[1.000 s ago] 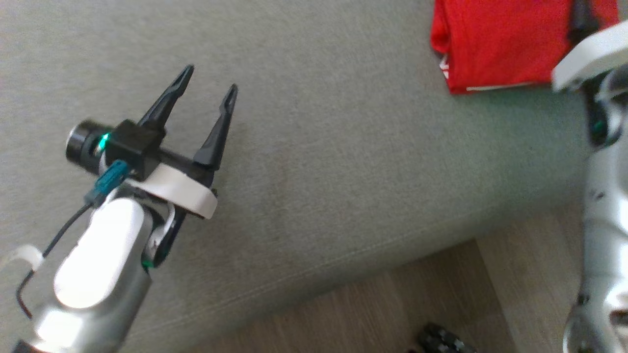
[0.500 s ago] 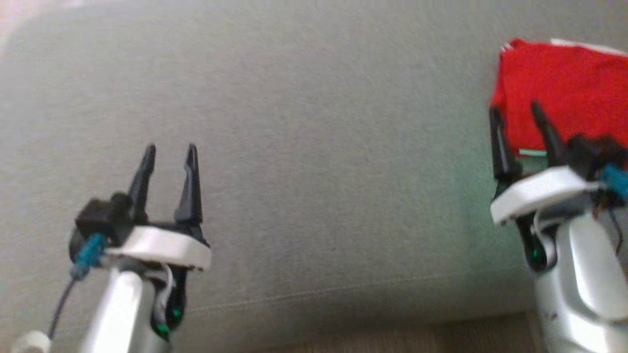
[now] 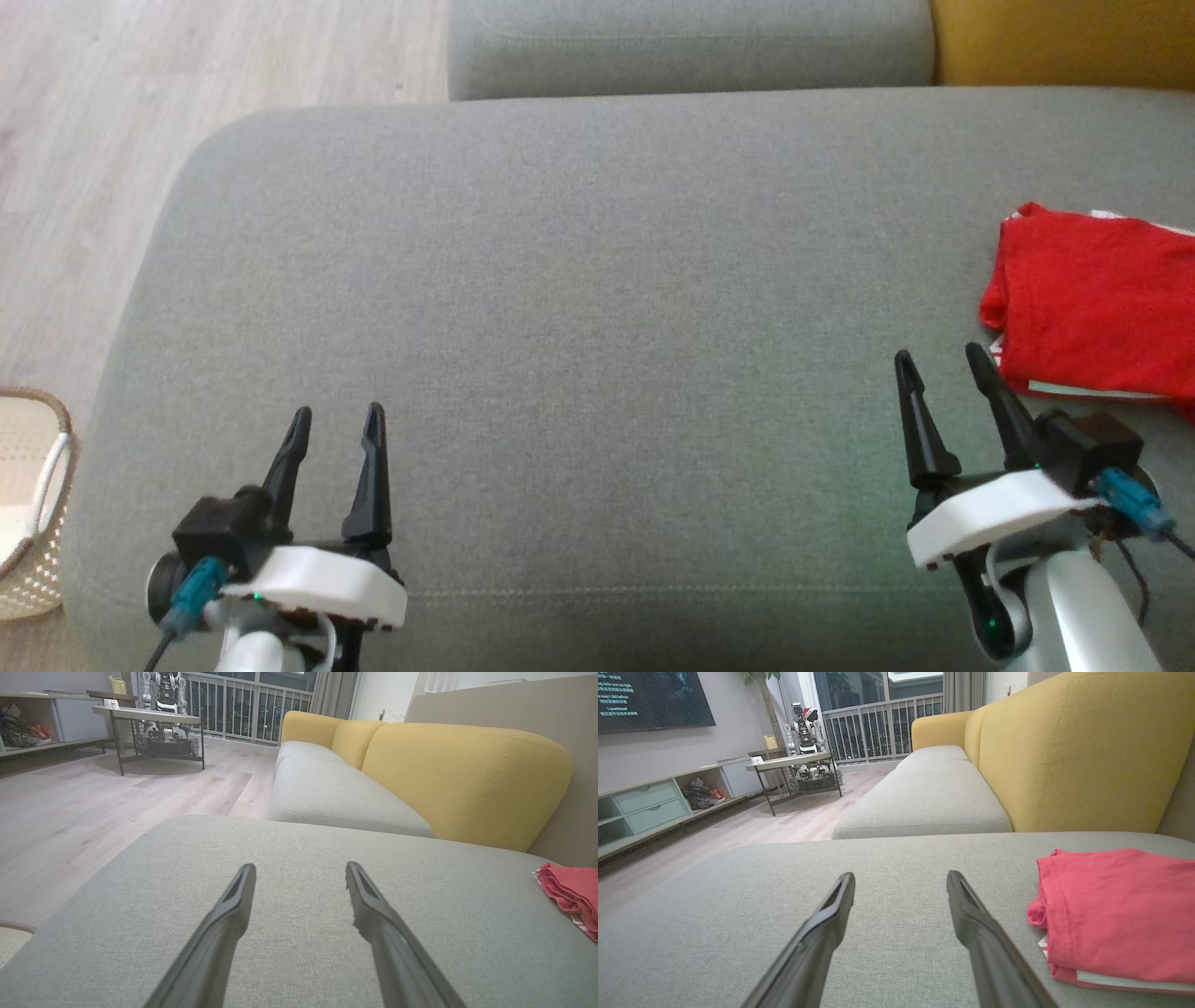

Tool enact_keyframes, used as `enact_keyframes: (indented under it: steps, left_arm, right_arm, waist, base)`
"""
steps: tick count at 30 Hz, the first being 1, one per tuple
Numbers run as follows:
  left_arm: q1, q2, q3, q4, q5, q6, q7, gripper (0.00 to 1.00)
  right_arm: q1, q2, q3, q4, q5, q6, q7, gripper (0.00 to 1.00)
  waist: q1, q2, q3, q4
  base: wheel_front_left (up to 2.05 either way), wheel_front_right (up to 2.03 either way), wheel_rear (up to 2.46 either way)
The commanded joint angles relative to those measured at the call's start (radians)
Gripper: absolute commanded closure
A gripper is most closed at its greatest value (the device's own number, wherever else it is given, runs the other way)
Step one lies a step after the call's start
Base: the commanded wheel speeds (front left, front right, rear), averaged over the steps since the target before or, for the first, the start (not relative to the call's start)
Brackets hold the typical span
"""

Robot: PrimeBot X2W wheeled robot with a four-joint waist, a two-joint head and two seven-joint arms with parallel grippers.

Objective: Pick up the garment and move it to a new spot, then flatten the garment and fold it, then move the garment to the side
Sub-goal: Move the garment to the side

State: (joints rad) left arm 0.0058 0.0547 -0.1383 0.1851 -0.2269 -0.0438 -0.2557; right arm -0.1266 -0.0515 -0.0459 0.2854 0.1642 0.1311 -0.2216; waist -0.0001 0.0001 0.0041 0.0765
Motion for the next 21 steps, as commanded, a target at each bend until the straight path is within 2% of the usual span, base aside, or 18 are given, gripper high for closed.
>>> enact_keyframes:
  steps: [1, 10, 21]
  left_arm:
    - [-0.032, -0.002, 0.040, -0.035, 0.011, -0.001, -0.006, 0.00]
    - [-0.012, -0.004, 0.050, -0.045, 0.016, 0.001, -0.006, 0.00]
    - [-0.014, -0.004, 0.044, -0.051, 0.000, 0.026, -0.006, 0.00]
  right_arm:
    - [-0.021, 0.001, 0.029, -0.036, 0.011, 0.000, -0.014, 0.00]
    - [-0.005, 0.001, 0.046, -0.032, -0.009, 0.000, -0.026, 0.00]
    - [-0.009, 0.001, 0.061, -0.023, -0.002, 0.000, -0.033, 0.00]
  waist:
    - [0.0001, -0.0001, -0.008, 0.002]
    - [0.0001, -0.0001, -0.017, -0.006]
    - [0.0001, -0.0001, -0.013, -0.008]
  base:
    - [0.00, 0.00, 0.00]
    - [0.00, 0.00, 0.00]
    - [0.00, 0.00, 0.00]
